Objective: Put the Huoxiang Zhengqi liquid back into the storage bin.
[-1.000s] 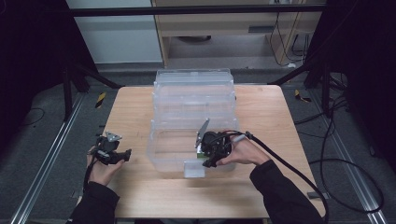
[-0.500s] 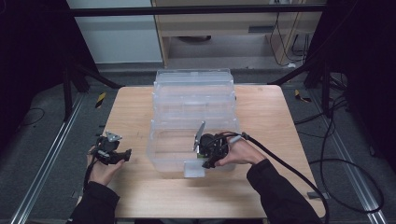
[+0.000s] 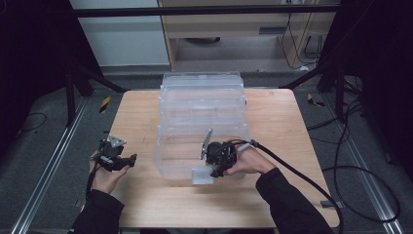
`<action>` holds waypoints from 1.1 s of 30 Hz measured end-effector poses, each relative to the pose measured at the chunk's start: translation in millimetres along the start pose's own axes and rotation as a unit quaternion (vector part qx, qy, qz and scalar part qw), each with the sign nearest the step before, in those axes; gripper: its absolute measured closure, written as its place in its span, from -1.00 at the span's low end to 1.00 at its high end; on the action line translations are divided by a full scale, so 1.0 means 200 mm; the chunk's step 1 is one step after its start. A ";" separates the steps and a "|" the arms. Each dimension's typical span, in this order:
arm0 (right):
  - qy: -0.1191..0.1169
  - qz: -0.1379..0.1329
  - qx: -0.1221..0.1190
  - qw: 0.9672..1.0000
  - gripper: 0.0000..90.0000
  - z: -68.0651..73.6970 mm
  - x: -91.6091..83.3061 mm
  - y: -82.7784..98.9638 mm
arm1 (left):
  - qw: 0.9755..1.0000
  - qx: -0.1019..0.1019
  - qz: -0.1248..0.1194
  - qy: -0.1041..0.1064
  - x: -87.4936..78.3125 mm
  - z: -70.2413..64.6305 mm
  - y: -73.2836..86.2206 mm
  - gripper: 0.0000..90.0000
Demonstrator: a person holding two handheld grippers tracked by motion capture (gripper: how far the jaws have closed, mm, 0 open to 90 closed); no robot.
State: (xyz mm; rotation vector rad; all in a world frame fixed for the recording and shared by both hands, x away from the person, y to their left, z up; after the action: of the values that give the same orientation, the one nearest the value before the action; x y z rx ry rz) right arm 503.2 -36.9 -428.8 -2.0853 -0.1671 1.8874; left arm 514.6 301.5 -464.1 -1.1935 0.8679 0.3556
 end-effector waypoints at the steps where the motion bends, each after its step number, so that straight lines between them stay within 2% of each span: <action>1: 0.000 0.000 0.000 1.000 0.46 0.00 0.00 0.00 | 1.000 0.000 -0.002 0.002 0.00 0.00 0.00 -0.21; 10: 0.003 0.001 0.005 1.000 0.46 0.01 0.00 0.00 | 1.000 0.010 -0.016 0.009 -0.06 -0.01 -0.04 -0.20; 20: 0.008 0.000 0.003 1.000 0.46 0.01 0.00 0.00 | 0.999 0.027 -0.044 0.014 -0.16 0.01 -0.16 -0.20; 28: 0.013 0.000 0.002 1.000 0.46 0.01 0.00 0.00 | 0.997 0.056 -0.049 0.019 -0.22 -0.01 -0.26 -0.19; 33: 0.012 0.001 0.004 1.000 0.46 0.02 0.00 0.00 | 0.995 0.082 -0.048 0.023 -0.26 -0.03 -0.34 -0.18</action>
State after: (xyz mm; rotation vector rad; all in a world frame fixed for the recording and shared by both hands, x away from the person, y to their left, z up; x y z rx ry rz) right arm 500.1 -36.9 -428.3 -2.1035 -0.1523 1.8601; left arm 524.1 281.8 -381.3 -1.0897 0.8605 0.1759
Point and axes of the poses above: each handheld gripper's, and its own axes: x roughly forward along the jaws, y roughly out of its underside, z roughly to its left, the point moved 3 cm from there along x, roughly forward along the jaws, and after that the axes turned 5 degrees about y, right-handed, at the moved point
